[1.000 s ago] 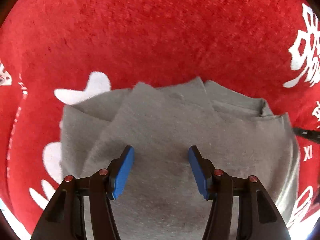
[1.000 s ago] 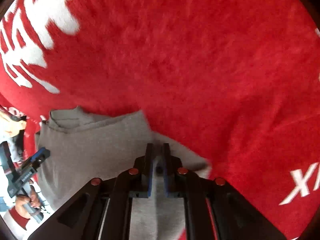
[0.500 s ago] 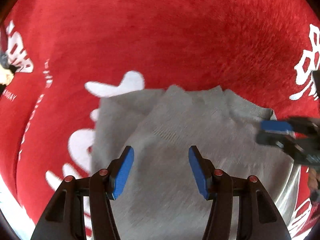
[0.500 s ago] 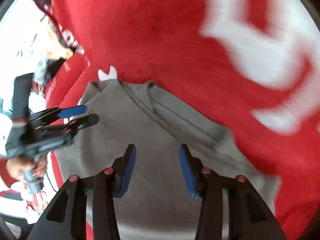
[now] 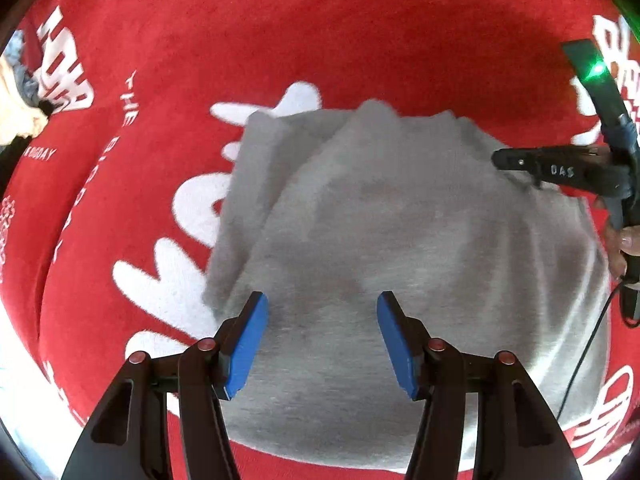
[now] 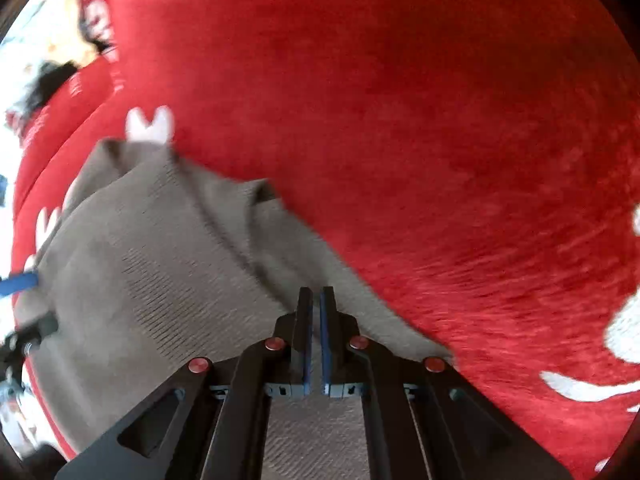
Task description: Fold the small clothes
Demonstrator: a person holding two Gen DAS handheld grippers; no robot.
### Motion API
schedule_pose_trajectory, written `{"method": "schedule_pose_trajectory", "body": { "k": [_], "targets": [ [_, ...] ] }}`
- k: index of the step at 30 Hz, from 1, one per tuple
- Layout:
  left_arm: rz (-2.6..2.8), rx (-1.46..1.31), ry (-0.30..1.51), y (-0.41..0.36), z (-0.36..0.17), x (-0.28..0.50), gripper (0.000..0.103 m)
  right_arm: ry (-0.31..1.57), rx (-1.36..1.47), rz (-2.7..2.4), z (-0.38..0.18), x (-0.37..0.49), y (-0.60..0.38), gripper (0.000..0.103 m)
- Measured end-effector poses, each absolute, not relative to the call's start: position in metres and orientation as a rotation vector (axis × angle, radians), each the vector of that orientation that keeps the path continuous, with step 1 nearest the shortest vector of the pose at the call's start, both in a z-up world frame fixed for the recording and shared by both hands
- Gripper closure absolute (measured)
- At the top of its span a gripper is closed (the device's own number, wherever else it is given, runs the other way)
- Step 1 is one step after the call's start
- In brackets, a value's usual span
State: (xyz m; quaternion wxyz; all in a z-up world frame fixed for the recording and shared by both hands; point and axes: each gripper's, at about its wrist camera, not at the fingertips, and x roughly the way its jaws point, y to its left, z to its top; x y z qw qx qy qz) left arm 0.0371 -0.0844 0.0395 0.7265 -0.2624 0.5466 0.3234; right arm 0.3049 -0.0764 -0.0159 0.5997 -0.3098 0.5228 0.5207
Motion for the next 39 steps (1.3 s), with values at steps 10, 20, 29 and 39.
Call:
{"method": "schedule_pose_trajectory", "body": {
  "k": [10, 20, 29, 39],
  "targets": [
    [0.654, -0.520, 1.228, -0.098, 0.023, 0.053, 0.033, 1.500, -0.508, 1.092, 0.003, 0.298, -0.250, 0.098],
    [0.778, -0.498, 1.294, -0.059, 0.041, 0.001, 0.032, 1.589, -0.363, 0.859, 0.005, 0.285, -0.361, 0.097],
    [0.657, -0.686, 1.302, -0.058, 0.042, -0.043, 0.032, 1.515, -0.308, 0.930, 0.037, 0.252, -0.320, 0.073],
    [0.401, -0.767, 1.277, -0.059, 0.023, -0.037, 0.033, 1.696, -0.080, 0.876, 0.022, 0.201, -0.338, 0.058]
  ]
}}
